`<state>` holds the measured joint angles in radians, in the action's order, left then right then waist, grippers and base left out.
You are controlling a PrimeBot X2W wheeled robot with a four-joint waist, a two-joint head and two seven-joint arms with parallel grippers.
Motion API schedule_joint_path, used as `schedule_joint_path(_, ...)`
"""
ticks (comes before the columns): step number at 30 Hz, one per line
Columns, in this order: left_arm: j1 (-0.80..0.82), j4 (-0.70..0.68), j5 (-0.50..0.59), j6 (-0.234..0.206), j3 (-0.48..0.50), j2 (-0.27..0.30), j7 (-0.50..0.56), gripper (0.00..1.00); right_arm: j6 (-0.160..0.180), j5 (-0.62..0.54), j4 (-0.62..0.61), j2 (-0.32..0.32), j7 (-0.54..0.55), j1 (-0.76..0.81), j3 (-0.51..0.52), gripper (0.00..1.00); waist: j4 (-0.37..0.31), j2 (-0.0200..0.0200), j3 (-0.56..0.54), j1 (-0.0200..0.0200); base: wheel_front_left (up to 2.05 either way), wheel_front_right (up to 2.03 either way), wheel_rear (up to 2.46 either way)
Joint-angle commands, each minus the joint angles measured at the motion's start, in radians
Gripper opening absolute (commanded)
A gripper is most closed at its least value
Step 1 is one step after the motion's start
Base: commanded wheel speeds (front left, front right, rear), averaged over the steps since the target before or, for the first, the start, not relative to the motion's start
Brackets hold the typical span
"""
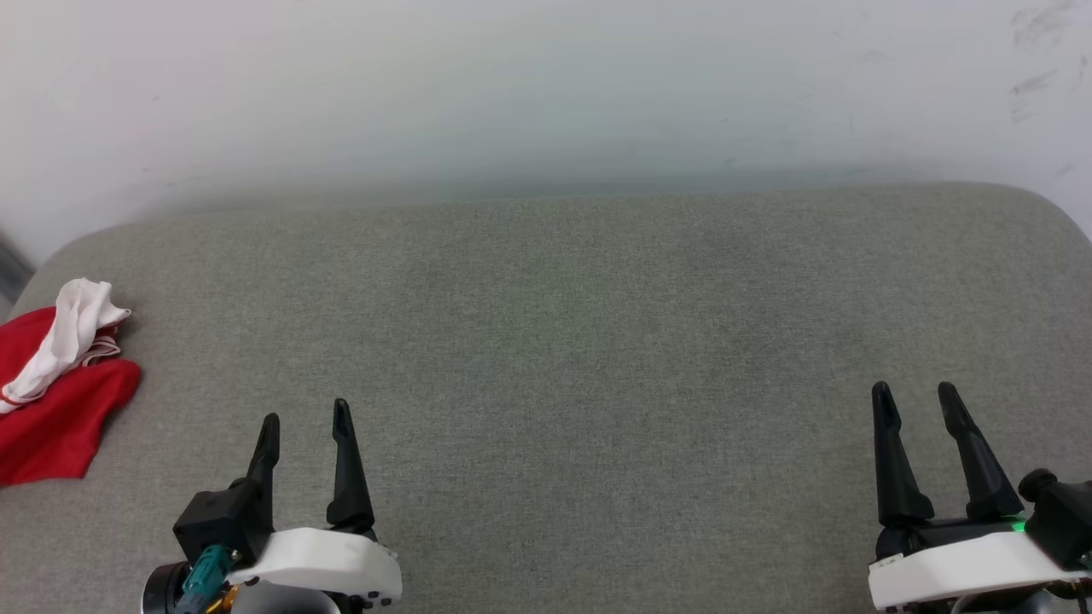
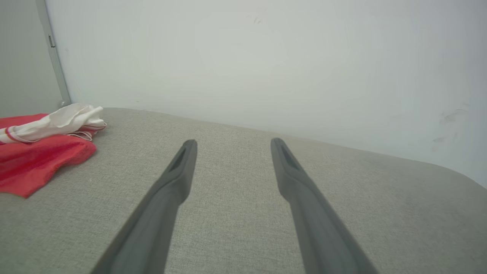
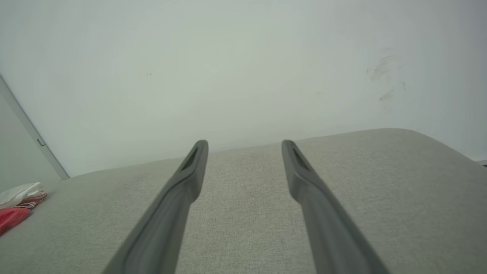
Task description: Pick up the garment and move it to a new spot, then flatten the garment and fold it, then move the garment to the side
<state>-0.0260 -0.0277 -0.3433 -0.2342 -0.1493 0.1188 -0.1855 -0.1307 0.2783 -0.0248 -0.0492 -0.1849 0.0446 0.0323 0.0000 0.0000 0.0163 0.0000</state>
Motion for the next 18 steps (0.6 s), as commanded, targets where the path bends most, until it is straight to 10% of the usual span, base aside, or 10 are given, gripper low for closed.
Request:
schedule_joint_path(1,-0.001,-0.014,0.024,0.0,-0.002,0.005,-0.008,1.0,0.0,-0.027,-0.015,-0.002,-0.01,0.003,-0.003,1.0,0.0,0.0,0.0,0.0,0.0,0.0,0.0)
schedule_joint_path(18,-0.026,-0.012,0.145,0.066,0.022,-0.031,-0.045,1.0,0.0,-0.125,-0.035,-0.002,-0.045,0.024,-0.01,1.0,0.0,0.0,0.001,0.0,0.0,0.0,0.0)
